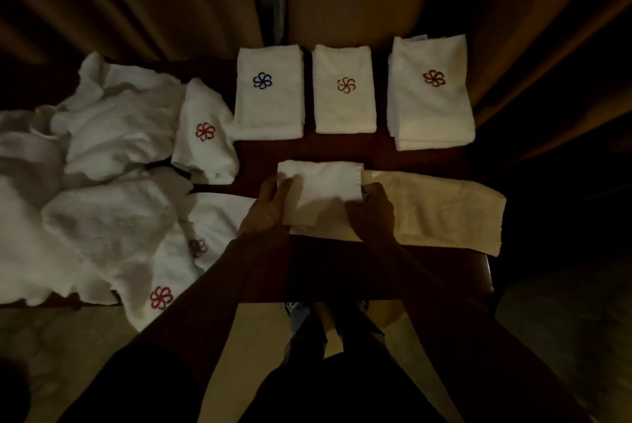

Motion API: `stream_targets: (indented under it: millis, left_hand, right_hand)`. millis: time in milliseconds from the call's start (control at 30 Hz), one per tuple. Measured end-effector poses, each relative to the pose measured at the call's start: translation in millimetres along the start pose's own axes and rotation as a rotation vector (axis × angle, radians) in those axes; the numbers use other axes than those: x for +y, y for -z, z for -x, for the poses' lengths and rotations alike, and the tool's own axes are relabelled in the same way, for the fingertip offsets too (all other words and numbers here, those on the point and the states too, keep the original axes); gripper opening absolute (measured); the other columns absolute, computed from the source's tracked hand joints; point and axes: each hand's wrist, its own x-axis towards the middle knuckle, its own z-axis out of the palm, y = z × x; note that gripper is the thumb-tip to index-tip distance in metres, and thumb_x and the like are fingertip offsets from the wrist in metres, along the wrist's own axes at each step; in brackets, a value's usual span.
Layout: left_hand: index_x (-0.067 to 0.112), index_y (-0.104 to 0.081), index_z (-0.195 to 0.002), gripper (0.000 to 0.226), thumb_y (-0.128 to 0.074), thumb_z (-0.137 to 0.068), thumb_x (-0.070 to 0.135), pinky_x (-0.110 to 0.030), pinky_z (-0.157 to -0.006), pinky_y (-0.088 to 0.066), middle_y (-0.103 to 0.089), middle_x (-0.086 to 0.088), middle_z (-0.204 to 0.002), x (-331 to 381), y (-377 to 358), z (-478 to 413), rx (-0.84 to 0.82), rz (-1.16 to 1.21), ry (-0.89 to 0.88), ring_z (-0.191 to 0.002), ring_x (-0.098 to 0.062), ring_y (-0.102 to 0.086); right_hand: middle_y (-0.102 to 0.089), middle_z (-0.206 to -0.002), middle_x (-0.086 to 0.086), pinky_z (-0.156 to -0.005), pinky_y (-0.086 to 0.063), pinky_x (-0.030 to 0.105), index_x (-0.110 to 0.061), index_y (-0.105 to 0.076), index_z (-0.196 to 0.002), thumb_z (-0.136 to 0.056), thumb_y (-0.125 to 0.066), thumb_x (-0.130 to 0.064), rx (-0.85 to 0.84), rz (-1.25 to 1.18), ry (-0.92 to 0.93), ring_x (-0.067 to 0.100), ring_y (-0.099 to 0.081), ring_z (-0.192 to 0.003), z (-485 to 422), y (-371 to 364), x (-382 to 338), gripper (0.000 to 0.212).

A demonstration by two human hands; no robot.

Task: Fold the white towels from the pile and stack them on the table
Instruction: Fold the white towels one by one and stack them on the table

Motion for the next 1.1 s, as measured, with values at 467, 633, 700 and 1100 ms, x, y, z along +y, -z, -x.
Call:
stream_targets:
  millis: [467, 633, 700, 1100]
  left_hand:
    - [0.028, -0.021, -0.155, 0.094, -0.070, -0.077, 0.047, -0.061, -0.117, -0.019, -0.002, -0.004, -0.165, 34.1, -21.0, -12.9, -0.112, -0.395, -0.119, -0.152, -0.025, -0.002]
    - [0.021, -0.042, -0.146, 0.073, -0.050, -0.086, 0.062, -0.056, -0.116, -0.026, -0.022, -0.008, -0.162, 43.4, -20.0, -23.1, 0.070, -0.345, -0.116, -0.149, -0.028, -0.020]
    - [0.016, -0.032, -0.152, 0.076, -0.047, -0.091, 0.058, -0.056, -0.119, -0.020, -0.016, -0.010, -0.165, 44.7, -26.4, -26.5, 0.106, -0.346, -0.129, -0.152, -0.028, -0.012]
    - [0.010, -0.045, -0.142, 0.073, -0.056, -0.088, 0.058, -0.057, -0.109, -0.035, -0.041, -0.015, -0.151, 82.3, -22.5, -51.4, 0.074, -0.405, -0.111, -0.139, -0.035, -0.039]
  right_hand:
    - [-0.057, -0.127, 0.014, -0.089, -0.050, 0.041, -0.008, -0.045, -0.134, -0.086, -0.065, -0.011, 0.111, 0.035, 0.024, 0.035, -0.058, -0.115, -10.2, 32.6, 49.5, 0.052]
    - [-0.035, -0.147, 0.010, -0.098, -0.045, 0.055, -0.017, -0.041, -0.141, -0.084, -0.067, -0.022, 0.146, 0.423, 0.221, 0.035, -0.035, -0.133, -6.8, 29.6, 57.7, 0.063]
    - [-0.028, -0.157, 0.005, -0.110, -0.035, 0.056, -0.018, -0.035, -0.149, -0.090, -0.062, -0.033, 0.034, 0.498, 0.218, 0.032, -0.023, -0.145, -8.6, 28.7, 59.6, 0.066]
    - [-0.044, -0.152, 0.008, -0.104, -0.046, 0.048, -0.013, -0.051, -0.143, -0.088, -0.069, -0.048, 0.147, 0.292, 0.292, 0.029, -0.040, -0.139, -16.4, 59.9, 77.9, 0.069]
